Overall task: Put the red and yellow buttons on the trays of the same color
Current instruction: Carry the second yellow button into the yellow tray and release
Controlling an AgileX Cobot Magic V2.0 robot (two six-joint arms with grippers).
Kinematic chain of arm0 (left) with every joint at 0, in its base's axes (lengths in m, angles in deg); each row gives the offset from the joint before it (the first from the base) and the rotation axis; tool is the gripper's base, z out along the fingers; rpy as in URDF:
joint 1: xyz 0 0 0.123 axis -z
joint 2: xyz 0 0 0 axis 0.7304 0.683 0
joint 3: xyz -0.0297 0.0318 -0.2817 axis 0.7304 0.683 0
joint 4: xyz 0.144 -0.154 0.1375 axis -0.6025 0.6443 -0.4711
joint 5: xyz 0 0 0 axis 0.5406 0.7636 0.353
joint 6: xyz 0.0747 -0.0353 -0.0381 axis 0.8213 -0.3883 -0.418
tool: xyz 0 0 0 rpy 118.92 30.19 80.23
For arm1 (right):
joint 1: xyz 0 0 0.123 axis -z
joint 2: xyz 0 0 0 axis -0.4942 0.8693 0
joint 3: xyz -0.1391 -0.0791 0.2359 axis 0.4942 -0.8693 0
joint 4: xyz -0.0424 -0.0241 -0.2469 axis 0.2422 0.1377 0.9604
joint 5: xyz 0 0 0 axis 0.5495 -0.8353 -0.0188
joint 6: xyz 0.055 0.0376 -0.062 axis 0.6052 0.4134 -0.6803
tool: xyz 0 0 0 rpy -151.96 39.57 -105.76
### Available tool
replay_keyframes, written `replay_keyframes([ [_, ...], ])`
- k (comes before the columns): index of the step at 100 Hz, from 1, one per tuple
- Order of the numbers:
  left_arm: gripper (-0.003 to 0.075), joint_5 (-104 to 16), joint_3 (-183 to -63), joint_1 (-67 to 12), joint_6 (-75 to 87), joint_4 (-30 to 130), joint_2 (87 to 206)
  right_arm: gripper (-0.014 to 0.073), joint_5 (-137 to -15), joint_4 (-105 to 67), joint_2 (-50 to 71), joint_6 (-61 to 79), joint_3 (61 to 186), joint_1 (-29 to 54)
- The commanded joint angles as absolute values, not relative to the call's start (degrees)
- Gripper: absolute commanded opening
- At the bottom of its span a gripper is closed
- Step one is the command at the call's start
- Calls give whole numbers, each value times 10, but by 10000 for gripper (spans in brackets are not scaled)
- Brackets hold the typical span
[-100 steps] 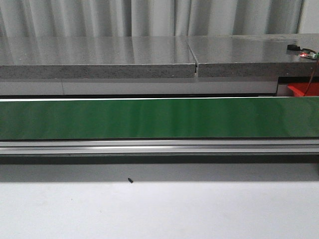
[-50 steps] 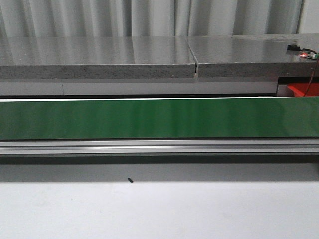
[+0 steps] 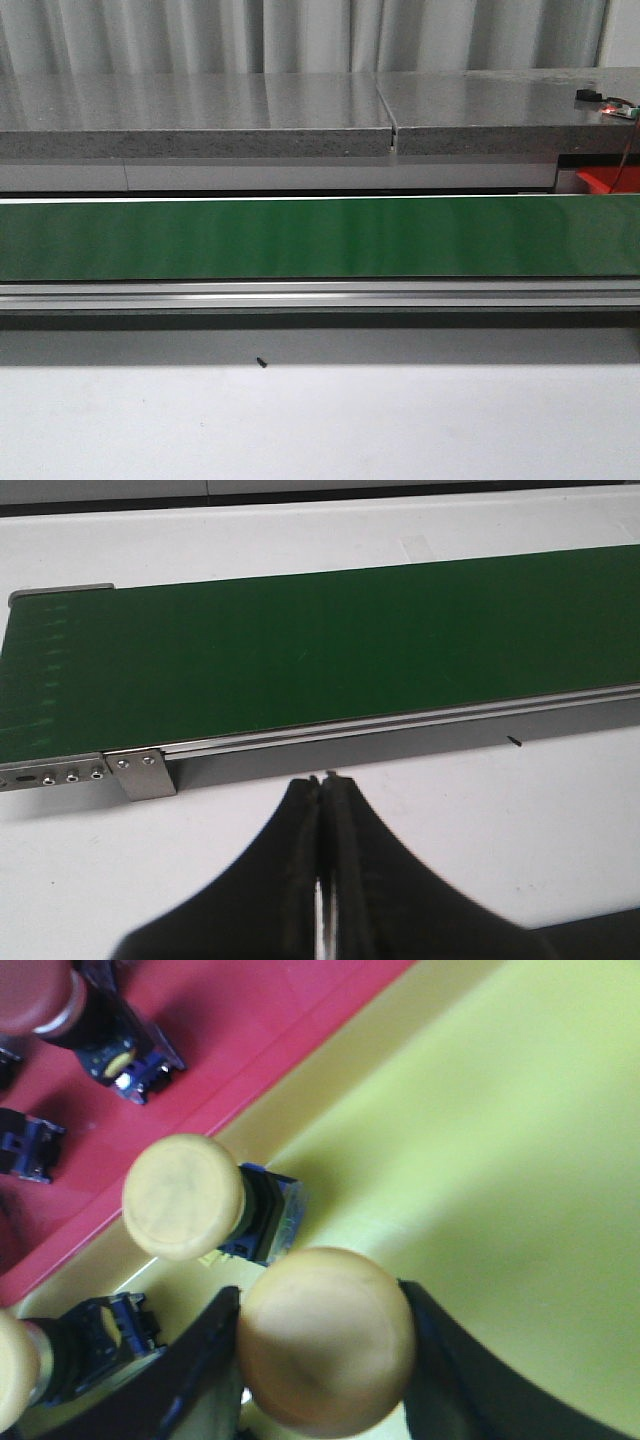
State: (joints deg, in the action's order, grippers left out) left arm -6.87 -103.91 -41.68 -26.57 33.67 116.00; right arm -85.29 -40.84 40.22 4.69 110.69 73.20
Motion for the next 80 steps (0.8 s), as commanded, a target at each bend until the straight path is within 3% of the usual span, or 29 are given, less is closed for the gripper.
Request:
replay_keyframes([
  [1, -18, -105, -1052, -412, -266, 347, 1164, 130, -824, -423, 395, 46, 1120, 735],
  [34, -19, -105, -1052, -412, -266, 347, 1164, 155, -825, -422, 421, 45, 1120, 735],
  [44, -19, -105, -1052, -412, -266, 347, 1164, 259, -828, -422, 421, 44, 1120, 735],
  [56, -19, -105, -1052, -412, -266, 347, 1164, 492, -832, -422, 421, 41, 1120, 735],
  [63, -19, -105, -1052, -412, -266, 347, 1164, 584, -835, -422, 421, 41, 1120, 735],
  [80, -19, -105, -1052, -412, -266, 347, 1164, 615, -841, -419, 416, 40, 1120, 735],
])
